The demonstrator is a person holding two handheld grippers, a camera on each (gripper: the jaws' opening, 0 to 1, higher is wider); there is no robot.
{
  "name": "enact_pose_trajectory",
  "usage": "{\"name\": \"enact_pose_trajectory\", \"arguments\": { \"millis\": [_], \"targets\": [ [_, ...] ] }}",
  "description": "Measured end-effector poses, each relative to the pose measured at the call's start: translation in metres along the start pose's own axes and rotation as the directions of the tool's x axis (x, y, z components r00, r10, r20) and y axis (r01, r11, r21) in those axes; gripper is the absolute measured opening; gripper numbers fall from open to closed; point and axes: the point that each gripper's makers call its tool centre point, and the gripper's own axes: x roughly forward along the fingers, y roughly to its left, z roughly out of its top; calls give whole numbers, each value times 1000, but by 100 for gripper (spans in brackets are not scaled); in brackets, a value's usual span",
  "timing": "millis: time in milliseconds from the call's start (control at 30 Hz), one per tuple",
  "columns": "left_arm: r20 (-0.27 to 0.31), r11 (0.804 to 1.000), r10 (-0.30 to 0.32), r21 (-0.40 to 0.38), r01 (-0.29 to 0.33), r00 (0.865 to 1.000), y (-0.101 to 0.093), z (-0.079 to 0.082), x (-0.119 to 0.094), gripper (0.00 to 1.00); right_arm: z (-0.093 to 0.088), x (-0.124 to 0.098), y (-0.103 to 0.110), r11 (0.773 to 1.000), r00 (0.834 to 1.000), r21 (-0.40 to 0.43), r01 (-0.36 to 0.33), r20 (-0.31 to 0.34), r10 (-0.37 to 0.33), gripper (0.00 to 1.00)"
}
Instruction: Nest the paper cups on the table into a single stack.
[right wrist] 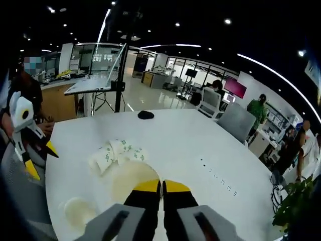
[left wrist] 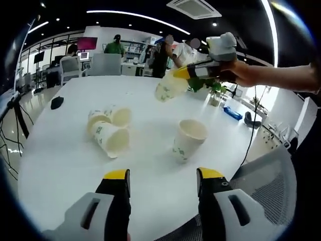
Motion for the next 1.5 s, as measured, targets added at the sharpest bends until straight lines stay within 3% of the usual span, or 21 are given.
{"name": "enact_pose_trajectory", "arguments": {
  "millis": [300, 700, 1100, 1500],
  "targets": [
    [-11, 1000, -14, 11, 14, 1000, -7, -2, 0, 52, -16, -29, 39, 1000, 1000, -5, -29, -10, 29, 0],
    [-26, 999, -35, 22, 35, 999, -14, -3, -1, 52, -10, -59, 61, 999, 999, 0, -37, 33, 37, 0],
    [-35, 999, -39, 33, 40, 999, -14, -5, 1, 52, -9, -69, 94, 997, 995, 11, -81, 51, 80, 0],
    [-30, 999, -33, 25, 34, 999, -13, -3, 0, 52, -19, -65, 103, 994, 993, 11, -112, 34, 112, 0]
  ]
}}
